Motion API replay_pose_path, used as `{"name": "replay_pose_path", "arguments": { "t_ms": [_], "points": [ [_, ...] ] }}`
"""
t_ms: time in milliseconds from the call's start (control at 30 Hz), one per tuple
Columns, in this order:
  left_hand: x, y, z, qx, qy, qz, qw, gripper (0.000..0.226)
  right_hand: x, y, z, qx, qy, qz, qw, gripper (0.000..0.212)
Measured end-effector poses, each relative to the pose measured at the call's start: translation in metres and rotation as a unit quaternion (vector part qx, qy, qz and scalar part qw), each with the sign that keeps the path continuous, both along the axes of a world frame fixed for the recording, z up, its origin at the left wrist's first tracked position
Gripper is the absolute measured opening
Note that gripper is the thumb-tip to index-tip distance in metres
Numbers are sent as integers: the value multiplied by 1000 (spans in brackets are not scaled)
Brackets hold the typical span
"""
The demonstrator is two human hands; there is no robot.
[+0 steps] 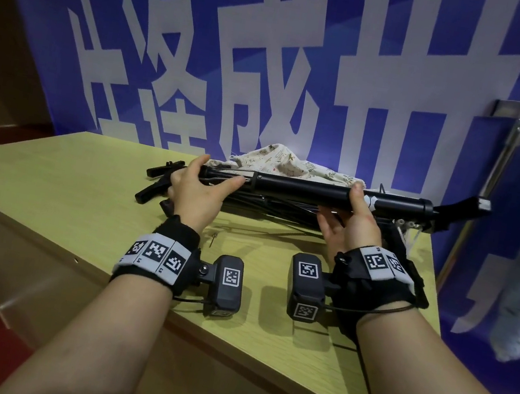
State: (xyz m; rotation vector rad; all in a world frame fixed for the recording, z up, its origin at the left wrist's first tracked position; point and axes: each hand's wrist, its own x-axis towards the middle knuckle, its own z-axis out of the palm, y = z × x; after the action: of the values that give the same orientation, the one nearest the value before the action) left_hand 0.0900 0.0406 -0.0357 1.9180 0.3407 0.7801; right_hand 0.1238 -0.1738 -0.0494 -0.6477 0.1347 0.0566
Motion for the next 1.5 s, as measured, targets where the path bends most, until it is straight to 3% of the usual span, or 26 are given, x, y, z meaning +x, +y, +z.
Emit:
{"name": "replay_pose_path", "arguments": {
  "t_ms": [200,333,633,1133,1267,1500],
  "points": [
    [0,0,8,94,26,5,995,63,1,-3,1,15,5,-12,1000,45],
    [2,-2,10,51,16,38,998,44,0,-1,1,11,6,-13,1000,46],
    [12,6,1,-12,-24,56,998,59,1,1,-1,-9,4,-6,1000,49],
    [8,-15,6,16,-71,-8,997,46,-1,9,-4,-36,-9,42,998,50],
    [1,-25,8,-22,-77,-43,996,73,-3,11,-4,-39,-12,45,998,41],
    [1,-35,4,-70,-111,-53,990,72,-3,8,-2,-22,-14,42,999,41]
  ]
}}
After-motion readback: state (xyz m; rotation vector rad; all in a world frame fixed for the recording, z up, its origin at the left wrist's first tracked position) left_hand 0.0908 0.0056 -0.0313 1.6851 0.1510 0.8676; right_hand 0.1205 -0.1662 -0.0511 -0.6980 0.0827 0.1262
